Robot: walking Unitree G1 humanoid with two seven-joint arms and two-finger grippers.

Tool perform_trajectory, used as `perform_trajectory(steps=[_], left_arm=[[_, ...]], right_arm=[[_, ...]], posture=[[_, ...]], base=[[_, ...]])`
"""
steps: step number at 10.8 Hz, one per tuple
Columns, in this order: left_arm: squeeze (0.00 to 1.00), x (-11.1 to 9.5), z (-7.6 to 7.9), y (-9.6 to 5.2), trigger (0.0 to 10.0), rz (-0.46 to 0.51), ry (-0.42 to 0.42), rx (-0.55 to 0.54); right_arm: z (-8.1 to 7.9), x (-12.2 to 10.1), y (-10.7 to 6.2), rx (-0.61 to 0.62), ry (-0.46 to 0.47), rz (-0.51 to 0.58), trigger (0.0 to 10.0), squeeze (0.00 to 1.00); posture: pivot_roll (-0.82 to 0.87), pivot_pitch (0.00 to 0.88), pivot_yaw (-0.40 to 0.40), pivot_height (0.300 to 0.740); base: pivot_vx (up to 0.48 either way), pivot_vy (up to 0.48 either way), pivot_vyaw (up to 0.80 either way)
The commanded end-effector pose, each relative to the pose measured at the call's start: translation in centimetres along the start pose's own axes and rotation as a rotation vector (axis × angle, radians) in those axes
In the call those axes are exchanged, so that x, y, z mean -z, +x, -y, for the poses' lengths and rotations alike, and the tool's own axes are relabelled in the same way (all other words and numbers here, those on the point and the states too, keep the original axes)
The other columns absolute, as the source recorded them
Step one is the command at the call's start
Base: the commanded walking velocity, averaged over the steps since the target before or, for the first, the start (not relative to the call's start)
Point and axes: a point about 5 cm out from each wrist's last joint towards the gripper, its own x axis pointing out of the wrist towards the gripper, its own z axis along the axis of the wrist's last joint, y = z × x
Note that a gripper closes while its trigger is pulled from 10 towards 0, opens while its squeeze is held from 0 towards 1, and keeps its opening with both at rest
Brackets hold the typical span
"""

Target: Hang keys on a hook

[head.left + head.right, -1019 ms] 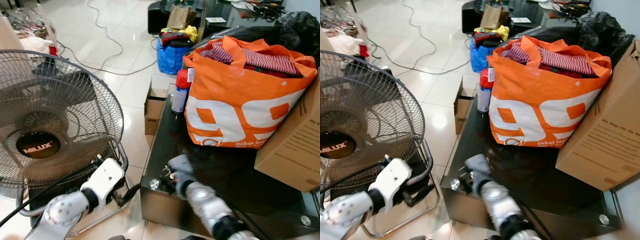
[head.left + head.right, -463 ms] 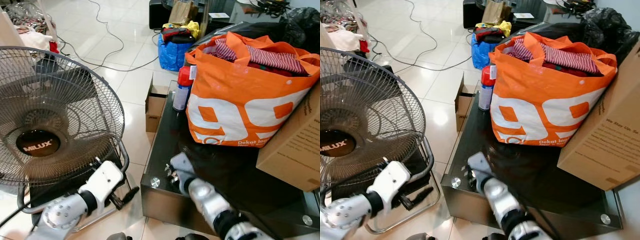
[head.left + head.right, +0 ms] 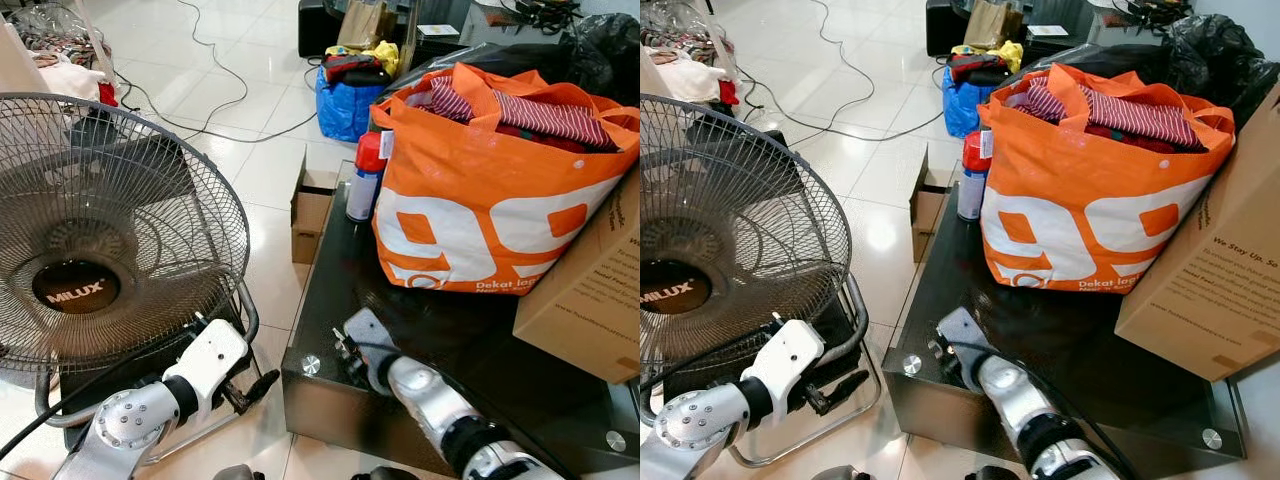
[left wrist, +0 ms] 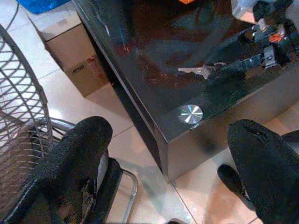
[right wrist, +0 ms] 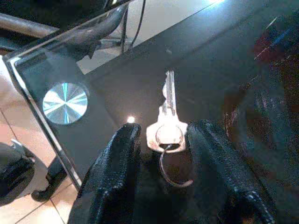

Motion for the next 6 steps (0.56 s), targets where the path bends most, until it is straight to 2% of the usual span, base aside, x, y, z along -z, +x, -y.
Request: perform_trajectory(steps=[1, 3, 4, 5, 6], left_arm=[[0.63, -0.2, 0.0, 0.2, 10.0, 0.003, 0.019, 0.012], [0.63, -0.7, 0.1, 0.2, 10.0, 0.009, 0.023, 0.026], [0.63, -0.9, 0.3, -0.1, 10.0, 0.01, 0.024, 0.039], [0.63, -1.2, 1.0, -0.6, 10.0, 0.001, 0.005, 0.099], [0.63, -1.2, 1.0, -0.6, 10.0, 0.001, 0.005, 0.099]], right_arm=[[0.1, 0.3, -0.1, -0.003, -0.009, -0.015, 10.0, 0.0], [0.8, 1.0, -0.3, 0.01, -0.076, -0.076, 10.0, 0.0], [1.4, 1.4, -0.5, 0.048, -0.082, -0.107, 10.0, 0.0], [1.5, 1.6, -0.6, 0.04, -0.091, -0.12, 10.0, 0.0], [1.5, 1.6, -0.6, 0.04, -0.091, -0.12, 10.0, 0.0]], posture=[[-0.02, 0.056, -0.032, 0.74], [-0.02, 0.056, -0.03, 0.74], [-0.02, 0.057, -0.03, 0.74], [-0.02, 0.057, -0.03, 0.74], [-0.02, 0.057, -0.03, 0.74]], base=[[0.0, 0.0, 0.0], [0.0, 0.0, 0.0], [0.0, 0.0, 0.0], [0.0, 0.0, 0.0], [0.0, 0.0, 0.0]])
